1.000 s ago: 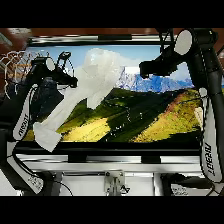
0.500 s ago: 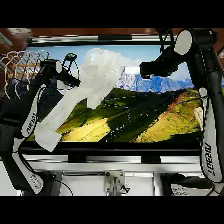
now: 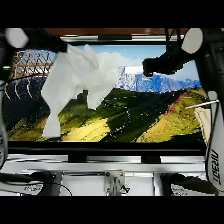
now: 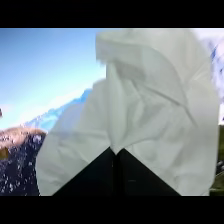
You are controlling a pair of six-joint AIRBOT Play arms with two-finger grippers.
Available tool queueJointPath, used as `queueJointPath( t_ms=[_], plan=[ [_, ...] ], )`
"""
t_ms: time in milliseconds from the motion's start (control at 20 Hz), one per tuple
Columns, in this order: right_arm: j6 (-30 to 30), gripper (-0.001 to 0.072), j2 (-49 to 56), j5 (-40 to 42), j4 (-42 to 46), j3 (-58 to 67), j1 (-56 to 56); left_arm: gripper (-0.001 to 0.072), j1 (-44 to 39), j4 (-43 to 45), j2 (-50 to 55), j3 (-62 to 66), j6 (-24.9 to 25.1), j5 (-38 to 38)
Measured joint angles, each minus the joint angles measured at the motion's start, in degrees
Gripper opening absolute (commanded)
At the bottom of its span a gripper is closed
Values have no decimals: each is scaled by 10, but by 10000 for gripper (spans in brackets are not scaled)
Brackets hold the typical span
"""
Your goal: Fold the shirts.
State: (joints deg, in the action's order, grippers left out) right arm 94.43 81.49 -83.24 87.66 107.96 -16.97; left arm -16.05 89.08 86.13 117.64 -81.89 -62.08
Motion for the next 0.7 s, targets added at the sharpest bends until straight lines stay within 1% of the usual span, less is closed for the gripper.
queueJointPath(
  t_ms=[150, 250, 350, 550, 600, 650, 700],
  plan=[
    [16, 612, -52, 10, 5, 0, 1, 57, -19, 2, -125, -9, -9, -50],
    [28, 613, -79, 11, -1, 0, 1, 57, -18, 32, -197, -36, -30, -107],
    [35, 613, -89, 10, -16, 0, 1, 56, -7, 55, -246, -80, -48, -159],
    [42, 616, -62, -6, -34, 0, 1, 57, 36, 84, -309, -224, -69, -210],
    [41, 656, -45, -11, -43, 0, 1, 57, 50, 91, -317, -266, -71, -213],
    [37, 674, -24, -16, -57, 0, 1, 57, 64, 97, -323, -305, -74, -212],
    [31, 674, -1, -20, -78, 0, 1, 56, 74, 99, -327, -338, -75, -210]
  ],
)
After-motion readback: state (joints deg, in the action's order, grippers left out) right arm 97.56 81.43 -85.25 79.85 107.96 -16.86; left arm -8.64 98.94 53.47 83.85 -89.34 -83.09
